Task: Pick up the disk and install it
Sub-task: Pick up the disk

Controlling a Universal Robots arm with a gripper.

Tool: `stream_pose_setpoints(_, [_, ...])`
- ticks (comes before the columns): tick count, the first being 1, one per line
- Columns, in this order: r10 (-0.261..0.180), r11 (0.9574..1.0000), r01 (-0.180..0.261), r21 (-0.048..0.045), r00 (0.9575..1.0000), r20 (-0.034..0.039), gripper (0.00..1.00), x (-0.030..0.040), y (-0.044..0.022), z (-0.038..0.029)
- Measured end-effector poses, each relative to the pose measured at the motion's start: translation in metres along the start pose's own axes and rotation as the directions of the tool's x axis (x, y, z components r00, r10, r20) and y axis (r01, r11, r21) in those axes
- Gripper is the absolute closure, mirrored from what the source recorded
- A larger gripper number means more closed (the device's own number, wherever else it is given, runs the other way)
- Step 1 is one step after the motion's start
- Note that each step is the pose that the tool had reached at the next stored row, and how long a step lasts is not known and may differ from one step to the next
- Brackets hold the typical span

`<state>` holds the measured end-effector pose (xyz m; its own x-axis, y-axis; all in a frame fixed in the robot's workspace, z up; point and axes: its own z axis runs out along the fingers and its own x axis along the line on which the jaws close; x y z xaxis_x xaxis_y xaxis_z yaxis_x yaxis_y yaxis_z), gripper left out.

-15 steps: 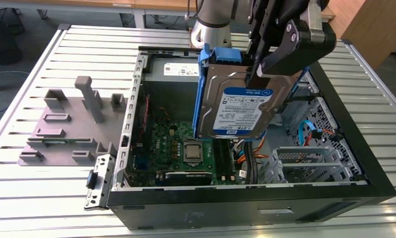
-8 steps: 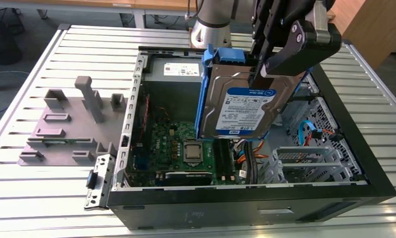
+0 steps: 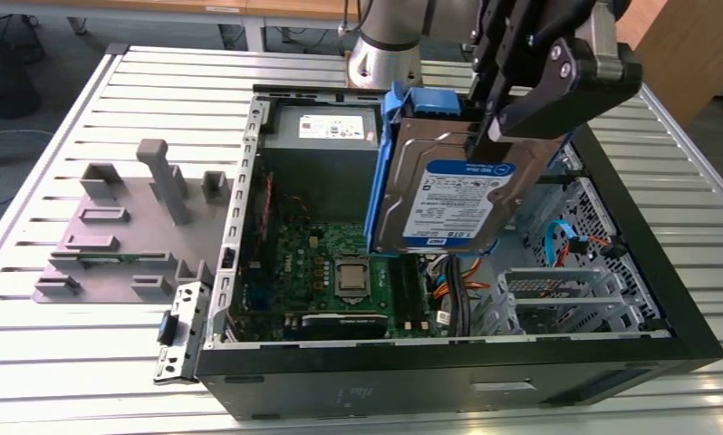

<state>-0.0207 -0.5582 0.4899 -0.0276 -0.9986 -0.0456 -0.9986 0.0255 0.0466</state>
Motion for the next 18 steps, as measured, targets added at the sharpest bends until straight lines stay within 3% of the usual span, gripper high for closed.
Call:
stream_pose_setpoints(3, [0.000, 1.0000, 0.000, 0.0000, 1.0000, -0.0001, 0.65, 0.0001, -0.0085, -0.0004])
stream_pose_setpoints(8, [0.000, 1.0000, 0.000, -0.0001, 1.0000, 0.0000, 0.65, 0.0072, -0.0094, -0.0007])
stream_pose_setpoints(11, [0.000, 1.0000, 0.000, -0.0001, 1.0000, 0.0000, 0.65, 0.0082, -0.0110, -0.0008])
stream_pose_setpoints(18, [0.000, 1.0000, 0.000, -0.0003, 1.0000, -0.0002, 0.65, 0.0077, -0.0267, -0.0015])
